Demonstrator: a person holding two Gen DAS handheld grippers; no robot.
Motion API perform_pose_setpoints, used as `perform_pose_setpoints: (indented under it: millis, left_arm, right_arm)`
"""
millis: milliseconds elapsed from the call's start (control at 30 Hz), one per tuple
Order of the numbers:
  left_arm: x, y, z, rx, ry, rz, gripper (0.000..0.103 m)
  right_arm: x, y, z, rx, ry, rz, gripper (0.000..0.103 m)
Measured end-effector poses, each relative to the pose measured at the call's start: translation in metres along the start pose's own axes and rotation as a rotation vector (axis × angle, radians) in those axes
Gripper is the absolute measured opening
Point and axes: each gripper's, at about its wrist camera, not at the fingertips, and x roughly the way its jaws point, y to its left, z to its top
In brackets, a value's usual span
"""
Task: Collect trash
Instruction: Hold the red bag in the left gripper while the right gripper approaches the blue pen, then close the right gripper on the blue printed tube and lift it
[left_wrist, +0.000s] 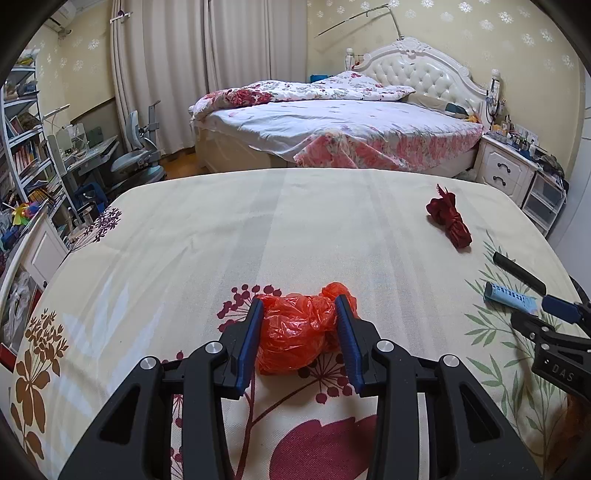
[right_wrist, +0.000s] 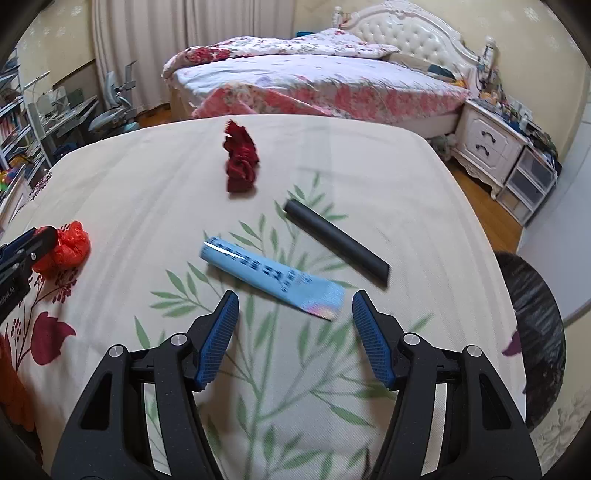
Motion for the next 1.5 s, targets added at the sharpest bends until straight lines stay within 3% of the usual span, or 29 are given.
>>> perform_pose_setpoints:
  millis: [300, 533, 867, 933, 1033, 1133, 1300, 1367, 1500]
  left_arm:
    - [-0.001, 0.003, -0.001, -0.005, -0.003, -0.006, 0.04]
    - [-0.002, 0.005, 0.0, -0.012, -0.004, -0.01, 0.04]
    - [-0.004, 0.011, -0.002, -0.016, -0.004, -0.001, 0.04]
    - [-0.003, 0.01, -0.002, -0.015, -0.004, -0.002, 0.04]
    - [-0.003, 0.009, -0.002, -0.016, -0.004, -0.001, 0.04]
    - [-0.003, 0.009, -0.002, -0.015, -0.004, -0.001, 0.04]
    - [-0.003, 0.009, -0.002, -0.017, -0.004, -0.001, 0.04]
    - [-0.003, 0.009, -0.002, -0.017, -0.003, -0.003, 0.04]
    - [-0.002, 0.009, -0.002, -0.016, -0.004, -0.001, 0.04]
  right_arm:
    - [0.007, 0.006, 0.006, -0.028, 0.029, 0.045, 0.06]
    - [-0.001, 0.01, 0.002, -0.043, 0.034, 0.077, 0.043]
    - [0.008, 0.008, 0.007, -0.055, 0.027, 0.049, 0.052]
    - [0.007, 0.009, 0.005, -0.059, 0.031, 0.061, 0.048]
    - [0.004, 0.012, 0.005, -0.07, 0.042, 0.072, 0.033]
    - [0.0, 0.014, 0.002, -0.077, 0.062, 0.109, 0.03]
    - [-0.003, 0.015, 0.002, -0.07, 0.055, 0.136, 0.032]
    - [0.0, 0.016, 0.004, -0.082, 0.046, 0.131, 0.053]
    - [0.009, 0.019, 0.008, -0.1, 0.032, 0.101, 0.059]
